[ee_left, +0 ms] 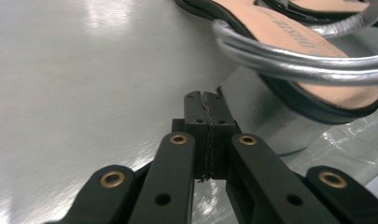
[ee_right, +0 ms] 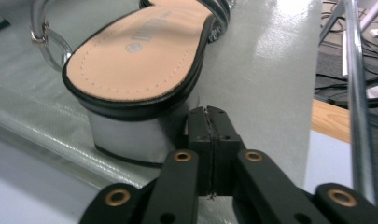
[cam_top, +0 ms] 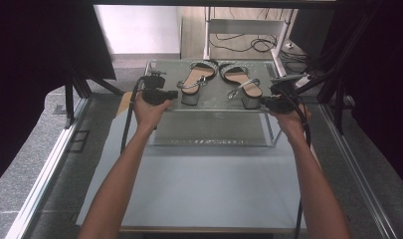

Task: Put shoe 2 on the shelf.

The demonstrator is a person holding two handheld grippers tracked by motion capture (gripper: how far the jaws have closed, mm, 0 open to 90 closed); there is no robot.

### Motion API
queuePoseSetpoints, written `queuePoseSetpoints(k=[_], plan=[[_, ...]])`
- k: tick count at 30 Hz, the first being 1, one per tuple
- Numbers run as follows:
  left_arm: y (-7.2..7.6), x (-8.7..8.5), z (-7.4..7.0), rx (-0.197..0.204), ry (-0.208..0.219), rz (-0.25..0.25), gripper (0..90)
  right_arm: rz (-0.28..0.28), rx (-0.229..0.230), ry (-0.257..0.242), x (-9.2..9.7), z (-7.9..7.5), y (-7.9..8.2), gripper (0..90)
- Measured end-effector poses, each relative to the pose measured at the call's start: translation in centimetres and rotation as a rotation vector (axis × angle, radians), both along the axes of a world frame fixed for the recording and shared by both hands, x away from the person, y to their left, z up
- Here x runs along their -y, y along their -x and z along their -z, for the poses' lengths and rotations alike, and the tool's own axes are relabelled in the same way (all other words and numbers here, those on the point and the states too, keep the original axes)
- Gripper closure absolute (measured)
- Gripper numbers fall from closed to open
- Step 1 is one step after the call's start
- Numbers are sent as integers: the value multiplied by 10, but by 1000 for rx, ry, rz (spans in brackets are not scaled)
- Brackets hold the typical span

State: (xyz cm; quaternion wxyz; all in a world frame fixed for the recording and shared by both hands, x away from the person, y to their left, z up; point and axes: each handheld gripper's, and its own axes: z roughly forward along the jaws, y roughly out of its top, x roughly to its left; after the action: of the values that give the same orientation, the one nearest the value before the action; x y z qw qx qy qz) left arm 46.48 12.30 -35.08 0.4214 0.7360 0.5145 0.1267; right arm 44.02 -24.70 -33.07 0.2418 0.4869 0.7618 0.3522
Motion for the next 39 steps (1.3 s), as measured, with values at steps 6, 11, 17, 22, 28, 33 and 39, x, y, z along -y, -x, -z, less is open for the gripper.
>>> queuePoseSetpoints(k=[6,11,17,22,28,33,39], plan=[[1,11,0,4,-3,18,900,-23,8,-22,-1,1,2,900],[6,22,-2,-3,18,56,900,-57,14,-56,-11,1,5,900],[8,37,-1,-10,36,67,900,-139,14,-37,-38,1,10,900],[11,48,-1,-14,41,64,900,-159,12,-14,-57,1,10,900],[15,63,-5,15,-35,65,900,-151,19,-30,-62,3,9,900],[14,56,-4,-6,23,87,900,-153,17,-19,-62,5,8,877],[18,52,-6,25,13,92,851,-163,39,-33,-58,4,13,860]])
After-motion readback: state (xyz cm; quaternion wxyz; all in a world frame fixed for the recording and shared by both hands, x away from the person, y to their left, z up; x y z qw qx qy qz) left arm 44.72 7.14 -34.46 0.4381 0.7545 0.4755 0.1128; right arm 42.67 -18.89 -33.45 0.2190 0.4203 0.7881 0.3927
